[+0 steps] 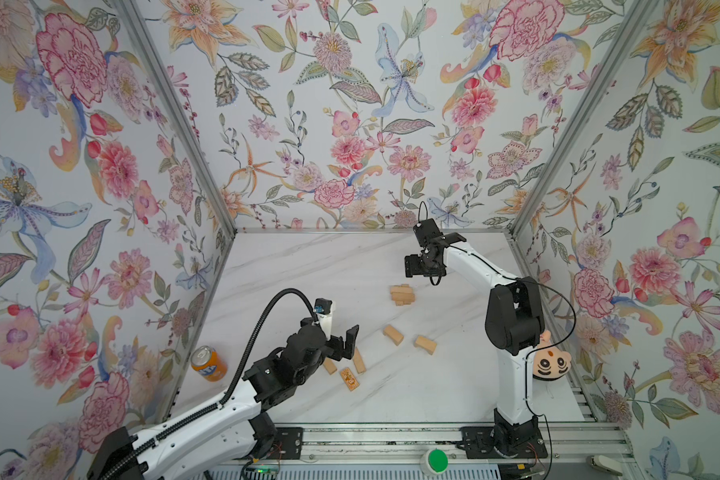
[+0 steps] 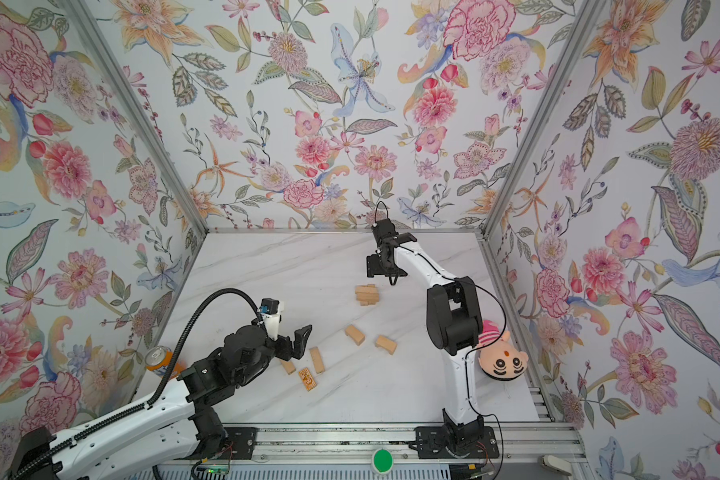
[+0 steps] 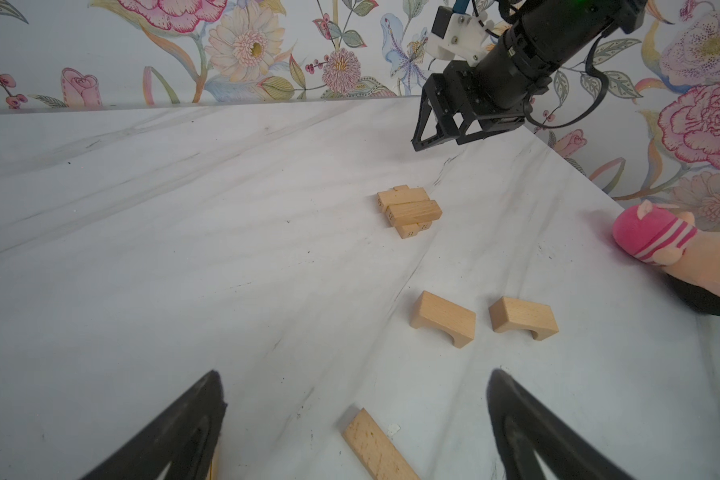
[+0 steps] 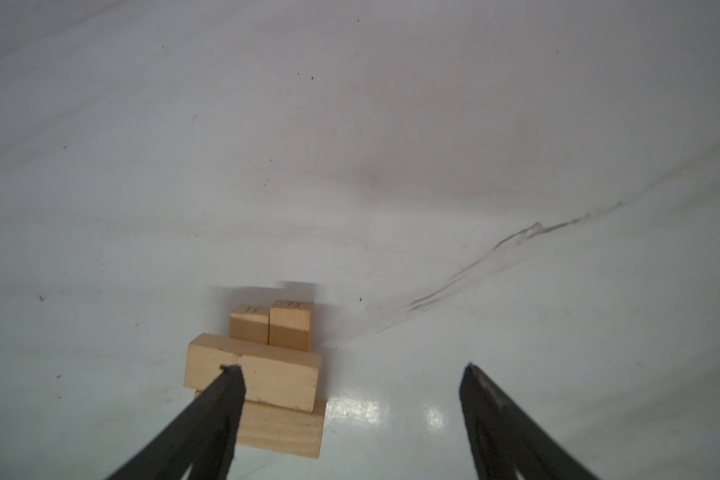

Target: Build the wood block tower

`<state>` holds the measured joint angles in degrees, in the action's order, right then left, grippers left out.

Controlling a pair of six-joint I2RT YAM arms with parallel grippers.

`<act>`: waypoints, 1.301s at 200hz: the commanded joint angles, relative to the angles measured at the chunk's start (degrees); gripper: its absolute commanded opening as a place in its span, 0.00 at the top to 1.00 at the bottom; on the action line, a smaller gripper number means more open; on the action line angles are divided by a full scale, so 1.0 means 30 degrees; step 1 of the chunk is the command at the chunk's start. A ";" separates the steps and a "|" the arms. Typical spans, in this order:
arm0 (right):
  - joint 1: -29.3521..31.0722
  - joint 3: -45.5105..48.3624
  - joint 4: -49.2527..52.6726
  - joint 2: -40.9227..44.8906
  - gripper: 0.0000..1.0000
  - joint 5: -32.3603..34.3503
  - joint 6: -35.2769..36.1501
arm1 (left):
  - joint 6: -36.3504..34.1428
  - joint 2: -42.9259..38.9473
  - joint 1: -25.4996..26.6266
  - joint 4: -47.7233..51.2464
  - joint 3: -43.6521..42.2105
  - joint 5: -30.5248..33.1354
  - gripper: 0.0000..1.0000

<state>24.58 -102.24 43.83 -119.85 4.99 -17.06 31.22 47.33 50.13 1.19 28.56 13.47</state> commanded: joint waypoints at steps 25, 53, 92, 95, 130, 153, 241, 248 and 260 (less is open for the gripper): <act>0.1557 0.2762 -0.0857 0.2025 0.26 -0.0029 -0.1238 | -0.0420 -0.0170 -0.0246 -0.0466 -0.0079 -0.0882 0.01; 0.1623 0.3797 -0.1363 0.2558 0.32 -0.0438 -0.1541 | -0.0939 0.0170 -0.0244 -0.1067 -0.0167 -0.1821 0.01; 0.1611 0.4941 -0.2039 0.3086 0.32 -0.0994 -0.1806 | -0.1000 0.0647 -0.0237 -0.1591 -0.0130 -0.2500 0.01; 0.1592 0.5074 -0.2103 0.3141 0.32 -0.1046 -0.1828 | -0.1003 0.0650 -0.0196 -0.1612 -0.0138 -0.2525 0.01; 0.1387 0.5654 -0.2375 0.3559 0.43 -0.0892 -0.1654 | -0.0982 0.0346 -0.0223 -0.1307 -0.0172 -0.2386 0.01; 0.0728 0.6018 -0.2354 0.4037 0.50 -0.0401 -0.1328 | -0.1005 0.0066 -0.0201 -0.1125 -0.0139 -0.2204 0.01; -0.0772 0.6802 -0.2653 0.2876 0.55 -0.0884 -0.0518 | -0.1175 0.1561 -0.0215 -0.1540 0.0496 -0.2274 0.01; -0.0809 0.6774 -0.2687 0.2742 0.55 -0.0947 -0.0497 | -0.1191 0.1657 -0.0198 -0.1548 0.0533 -0.2272 0.01; -0.0792 0.6688 -0.2769 0.2527 0.55 -0.1130 -0.0484 | -0.1210 0.1762 -0.0201 -0.1540 0.0627 -0.2221 0.01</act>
<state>22.31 -82.39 36.12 -110.04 2.35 -19.51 28.88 52.05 50.09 -2.31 28.51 6.59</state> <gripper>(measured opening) 0.453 0.994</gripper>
